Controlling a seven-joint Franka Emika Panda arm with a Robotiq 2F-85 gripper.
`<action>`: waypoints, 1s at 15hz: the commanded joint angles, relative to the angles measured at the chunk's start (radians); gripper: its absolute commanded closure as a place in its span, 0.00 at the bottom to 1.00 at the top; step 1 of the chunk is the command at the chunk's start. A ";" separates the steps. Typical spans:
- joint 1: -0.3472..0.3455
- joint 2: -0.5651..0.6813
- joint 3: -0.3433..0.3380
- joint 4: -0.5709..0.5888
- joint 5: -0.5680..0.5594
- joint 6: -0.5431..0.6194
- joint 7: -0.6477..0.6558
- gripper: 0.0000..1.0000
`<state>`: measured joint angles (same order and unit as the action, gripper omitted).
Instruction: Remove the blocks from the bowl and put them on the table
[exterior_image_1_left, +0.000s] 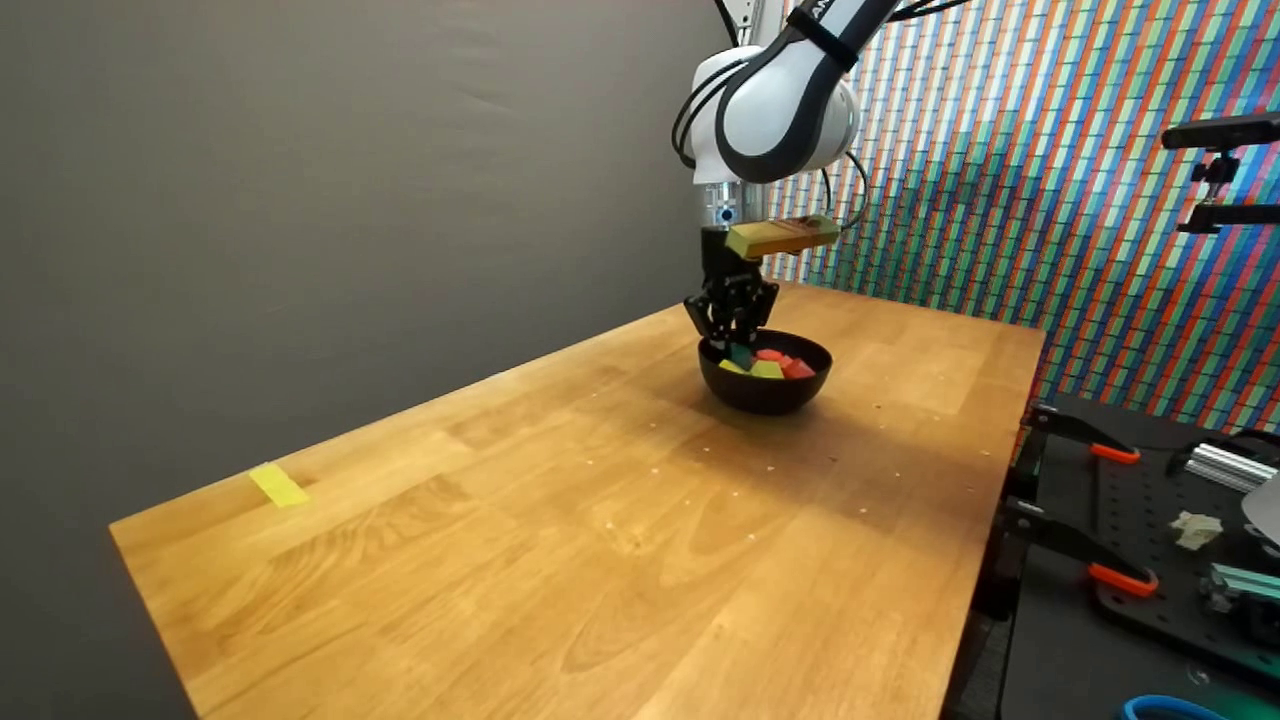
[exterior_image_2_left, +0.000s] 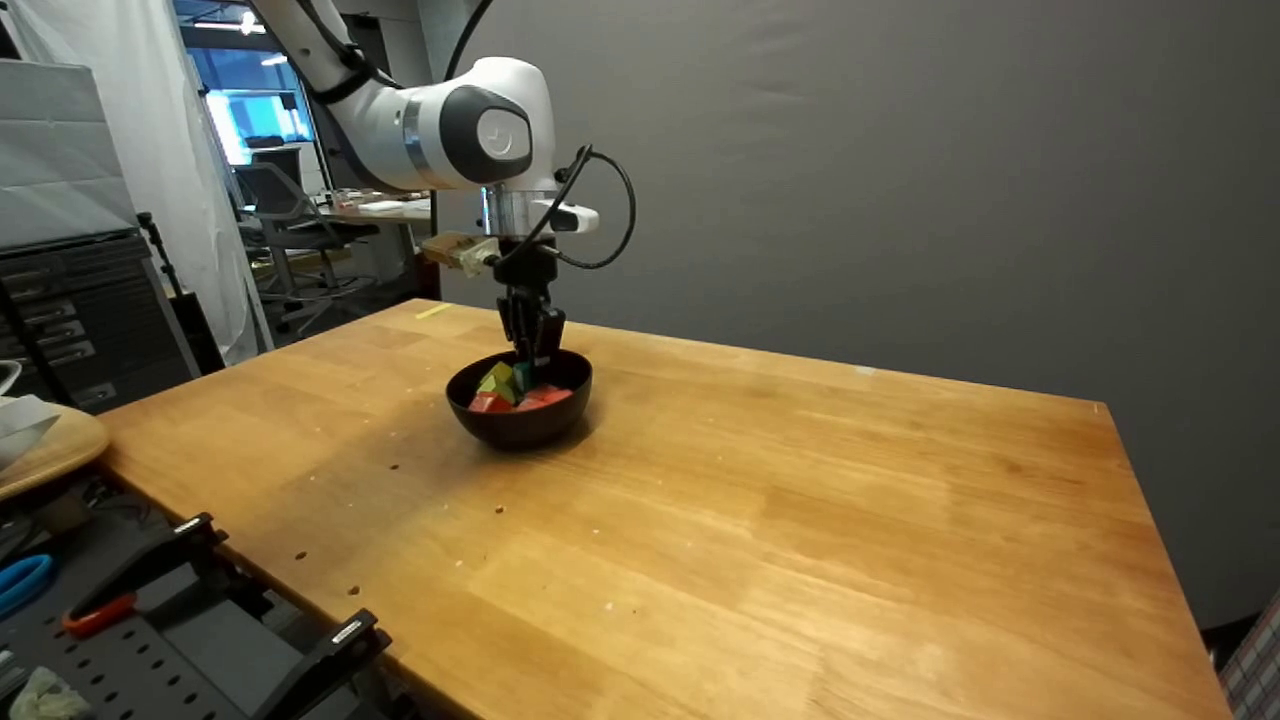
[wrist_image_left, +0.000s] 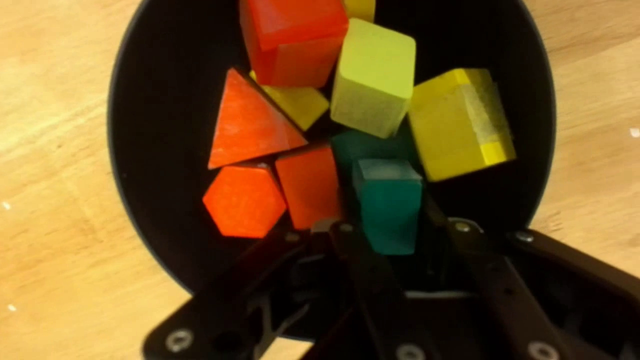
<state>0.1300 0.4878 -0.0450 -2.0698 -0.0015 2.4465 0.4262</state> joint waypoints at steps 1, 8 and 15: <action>0.027 -0.017 -0.013 0.031 -0.015 -0.039 0.030 0.88; 0.172 -0.177 -0.001 -0.039 -0.262 -0.145 0.173 0.88; 0.187 -0.103 0.148 0.018 -0.165 -0.063 0.118 0.88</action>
<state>0.3352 0.3431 0.0647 -2.0827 -0.2312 2.3547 0.5942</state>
